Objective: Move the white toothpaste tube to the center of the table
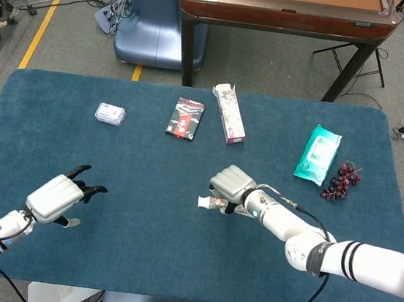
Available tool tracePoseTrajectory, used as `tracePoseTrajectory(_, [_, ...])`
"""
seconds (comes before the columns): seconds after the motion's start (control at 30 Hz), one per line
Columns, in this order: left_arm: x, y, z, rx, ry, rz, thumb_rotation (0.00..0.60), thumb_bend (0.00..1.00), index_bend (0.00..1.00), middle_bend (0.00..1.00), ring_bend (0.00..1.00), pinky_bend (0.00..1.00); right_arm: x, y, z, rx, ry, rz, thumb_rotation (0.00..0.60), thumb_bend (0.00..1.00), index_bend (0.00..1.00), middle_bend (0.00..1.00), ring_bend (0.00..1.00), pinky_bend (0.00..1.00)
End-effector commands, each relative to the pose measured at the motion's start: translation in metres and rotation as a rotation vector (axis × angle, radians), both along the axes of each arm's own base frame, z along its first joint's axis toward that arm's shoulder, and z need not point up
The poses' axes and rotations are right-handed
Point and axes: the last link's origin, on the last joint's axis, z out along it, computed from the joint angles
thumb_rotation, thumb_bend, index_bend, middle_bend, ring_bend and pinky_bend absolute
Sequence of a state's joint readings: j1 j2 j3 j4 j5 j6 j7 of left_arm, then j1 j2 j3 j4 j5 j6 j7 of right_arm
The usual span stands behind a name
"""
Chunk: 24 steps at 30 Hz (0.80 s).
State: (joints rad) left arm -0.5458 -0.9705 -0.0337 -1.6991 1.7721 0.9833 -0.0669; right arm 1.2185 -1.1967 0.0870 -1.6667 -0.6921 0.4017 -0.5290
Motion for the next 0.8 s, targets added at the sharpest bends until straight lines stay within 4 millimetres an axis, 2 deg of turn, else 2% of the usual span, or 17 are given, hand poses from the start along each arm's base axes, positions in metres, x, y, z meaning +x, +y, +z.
tracePoseTrajectory(0.03, [0.010,0.002,-0.011,-0.023,0.034,-0.073,0.600,0.11,0.18,0.51,0.46,0.03,0.005,0.002,-0.011,0.044,0.003,-0.013,0.600,1.00,0.88,0.78,0.69,0.44])
tracePoseTrajectory(0.37, [0.042,0.013,-0.040,-0.077,0.082,-0.192,0.600,0.11,0.09,0.51,0.47,0.03,0.028,0.001,-0.025,0.082,0.003,0.017,0.600,1.00,0.89,0.79,0.69,0.44])
tracePoseTrajectory(0.57, [0.057,0.016,-0.053,-0.093,0.115,-0.254,0.600,0.11,0.07,0.51,0.47,0.03,0.042,-0.001,-0.031,0.087,-0.006,0.021,0.600,1.00,0.89,0.79,0.69,0.44])
tracePoseTrajectory(0.8, [0.073,0.016,-0.066,-0.095,0.138,-0.311,0.600,0.11,0.07,0.51,0.47,0.03,0.051,-0.003,-0.042,0.098,-0.004,0.010,0.600,1.00,0.90,0.80,0.69,0.44])
